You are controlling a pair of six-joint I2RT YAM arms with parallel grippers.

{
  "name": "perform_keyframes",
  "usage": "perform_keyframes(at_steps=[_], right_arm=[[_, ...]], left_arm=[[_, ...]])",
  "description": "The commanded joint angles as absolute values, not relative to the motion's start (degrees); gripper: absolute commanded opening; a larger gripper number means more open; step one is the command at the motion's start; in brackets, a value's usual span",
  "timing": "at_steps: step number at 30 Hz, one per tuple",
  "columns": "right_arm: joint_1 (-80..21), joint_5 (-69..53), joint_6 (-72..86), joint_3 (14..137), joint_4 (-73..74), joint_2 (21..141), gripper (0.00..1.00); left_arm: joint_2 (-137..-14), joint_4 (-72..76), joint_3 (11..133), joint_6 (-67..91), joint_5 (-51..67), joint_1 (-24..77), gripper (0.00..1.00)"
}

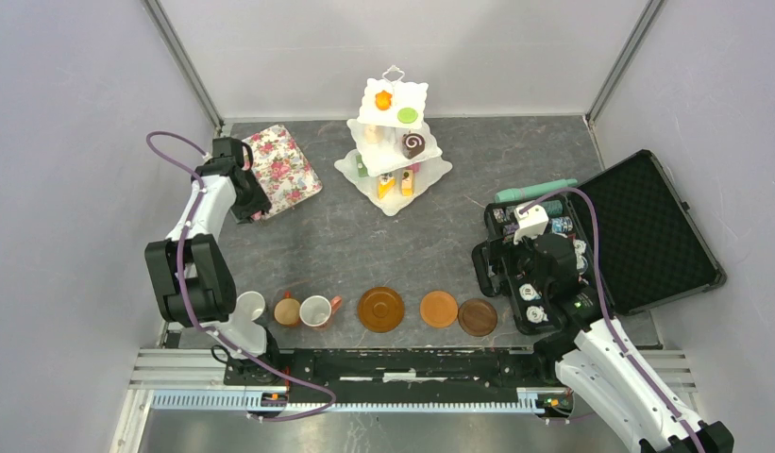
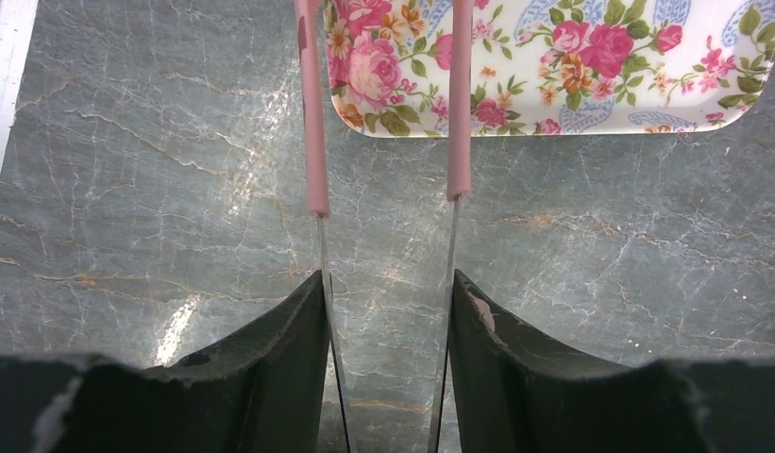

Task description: Serve the afternoon tea

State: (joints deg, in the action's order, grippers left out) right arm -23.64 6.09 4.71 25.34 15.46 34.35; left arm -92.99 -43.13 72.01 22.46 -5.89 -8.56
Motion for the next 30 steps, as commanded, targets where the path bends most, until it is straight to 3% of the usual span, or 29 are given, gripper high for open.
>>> perform_keyframes(at_steps=[1,10,30], right_arm=[[-23.99,6.25,5.19,25.05,13.63,33.98,0.98],[-23.99,6.07,5.20,25.01,13.50,34.12,0.98],[-23.99,6.12,5.21,25.09,13.61,34.42,0.98]], left_arm=[[-90.80,-40.87,71.90,22.81,-6.57,-8.77,0.50],[-84.21,-40.70,71.19,22.08,-10.80,-8.62,0.51],[-89.80,-39.72,69.90,22.17,-3.39,-8.49,0.53]])
